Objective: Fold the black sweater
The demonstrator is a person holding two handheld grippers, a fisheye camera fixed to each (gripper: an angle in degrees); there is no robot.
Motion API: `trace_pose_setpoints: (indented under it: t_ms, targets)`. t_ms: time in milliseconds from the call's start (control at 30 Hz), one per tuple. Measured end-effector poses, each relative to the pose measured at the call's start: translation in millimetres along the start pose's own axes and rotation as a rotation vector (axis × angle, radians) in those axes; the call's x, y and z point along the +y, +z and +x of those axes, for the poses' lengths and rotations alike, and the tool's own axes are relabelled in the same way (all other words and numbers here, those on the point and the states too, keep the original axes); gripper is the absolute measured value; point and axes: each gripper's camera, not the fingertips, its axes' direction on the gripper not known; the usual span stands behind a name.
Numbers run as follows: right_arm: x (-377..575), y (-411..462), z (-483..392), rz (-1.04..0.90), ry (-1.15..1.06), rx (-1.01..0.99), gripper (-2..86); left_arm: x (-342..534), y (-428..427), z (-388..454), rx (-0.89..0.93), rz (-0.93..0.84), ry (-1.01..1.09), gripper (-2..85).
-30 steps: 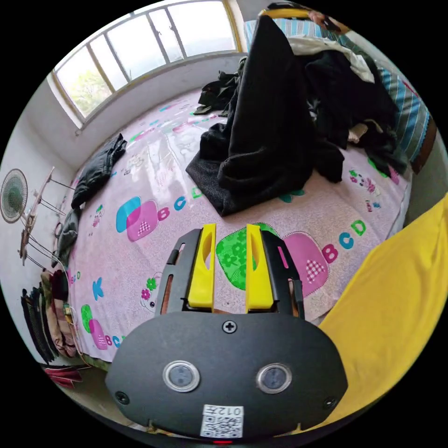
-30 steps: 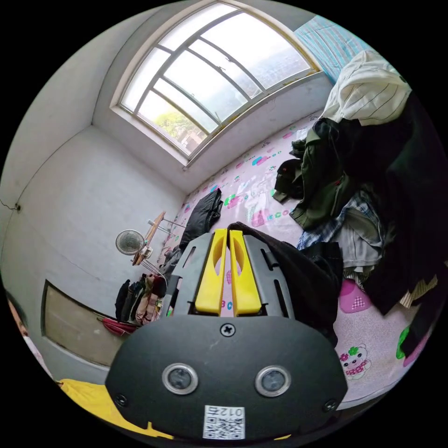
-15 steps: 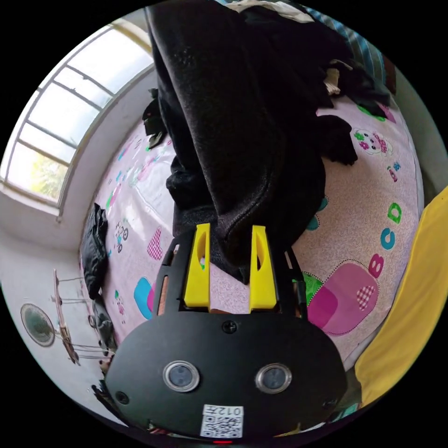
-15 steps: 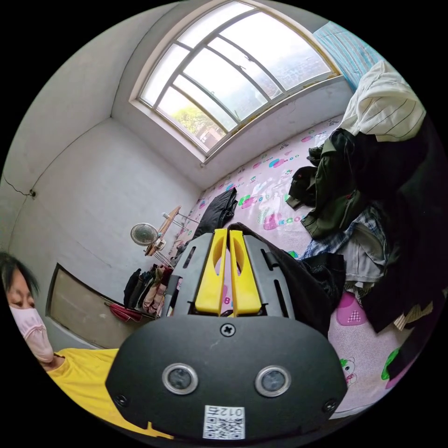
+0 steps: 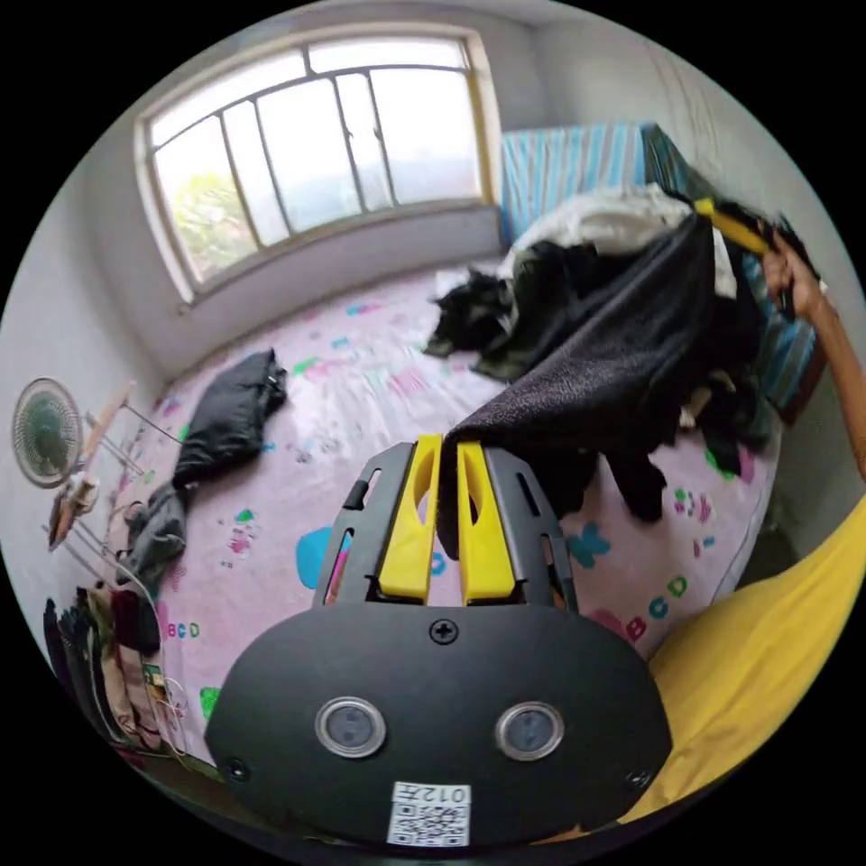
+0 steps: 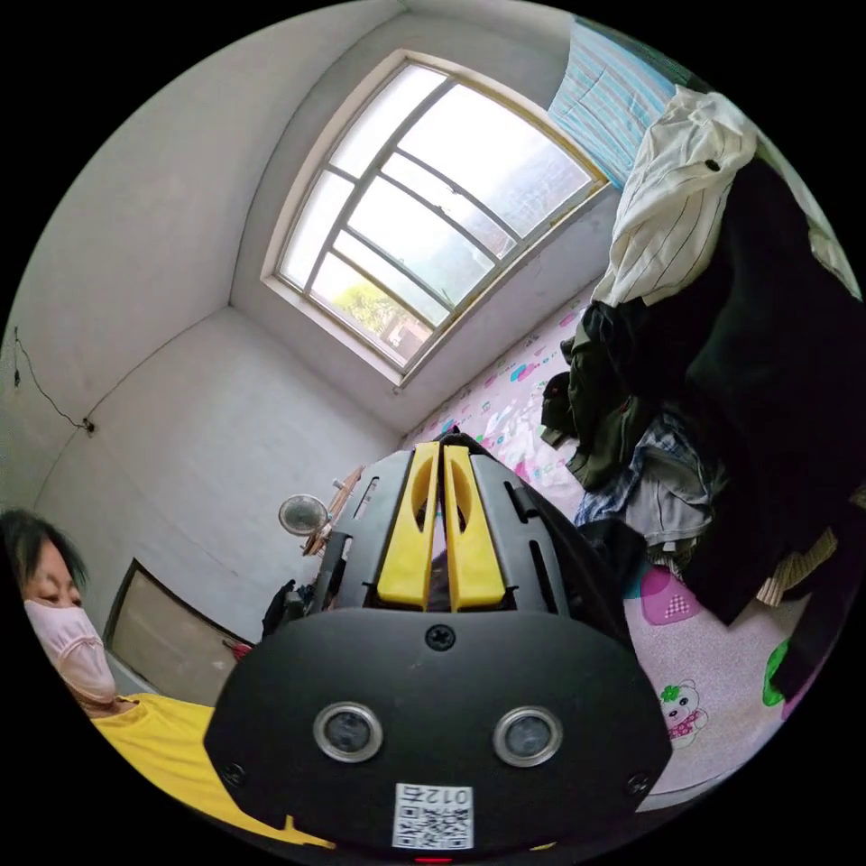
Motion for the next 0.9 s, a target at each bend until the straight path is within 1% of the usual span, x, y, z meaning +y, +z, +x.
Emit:
trace_pose_setpoints:
  t_ms: [67, 100, 167, 200, 267, 333, 467, 533, 633, 700, 767, 900]
  targets:
    - [-5.3, -29.4, -9.7, 0.047, -0.021, -0.048, 1.0, -10.1, -67.8, -22.3, -0.099, 0.162, -0.031, 0.4]
    - [-7.8, -48.8, -17.4, 0.081, -0.037, -0.092, 1.0, -11.9, -84.7, -26.1, -0.119, 0.201, -0.033, 0.4]
    - [-10.6, -76.7, -31.7, 0.13, -0.075, -0.168, 0.9, -15.5, -151.6, -35.1, -0.17, 0.366, -0.03, 0.4]
    - [-11.6, -94.3, -44.1, 0.158, -0.115, -0.198, 0.8, -16.2, -167.6, -35.2, -0.192, 0.4, -0.022, 0.4]
    - [-11.7, -119.3, -65.3, 0.197, -0.182, -0.219, 0.7, -18.3, -226.8, -31.3, -0.276, 0.507, 0.011, 0.4]
    - [-8.9, -151.3, -90.8, 0.257, -0.262, -0.223, 0.6, -19.3, -263.6, -27.1, -0.323, 0.54, 0.039, 0.5]
    - [-3.2, -193.1, -111.0, 0.342, -0.324, -0.276, 0.5, -10.5, -324.6, -20.0, -0.384, 0.565, 0.107, 0.5]
    - [-1.0, -210.2, -116.3, 0.369, -0.337, -0.325, 0.4, -3.4, -342.1, -18.9, -0.415, 0.566, 0.126, 0.5]
    - [-0.9, -218.6, -121.0, 0.381, -0.357, -0.342, 0.3, 6.6, -359.1, -23.3, -0.444, 0.531, 0.145, 0.5]
    - [-3.7, -215.9, -121.8, 0.378, -0.372, -0.323, 0.3, 9.8, -359.4, -30.9, -0.454, 0.499, 0.15, 0.6]
    - [-9.4, -205.3, -119.4, 0.355, -0.38, -0.292, 0.3, 7.9, -347.2, -49.9, -0.424, 0.443, 0.14, 0.6]
    - [-33.5, -149.1, -88.5, 0.248, -0.319, -0.196, 0.4, -7.4, -299.1, -91.1, -0.352, 0.299, 0.118, 0.7]
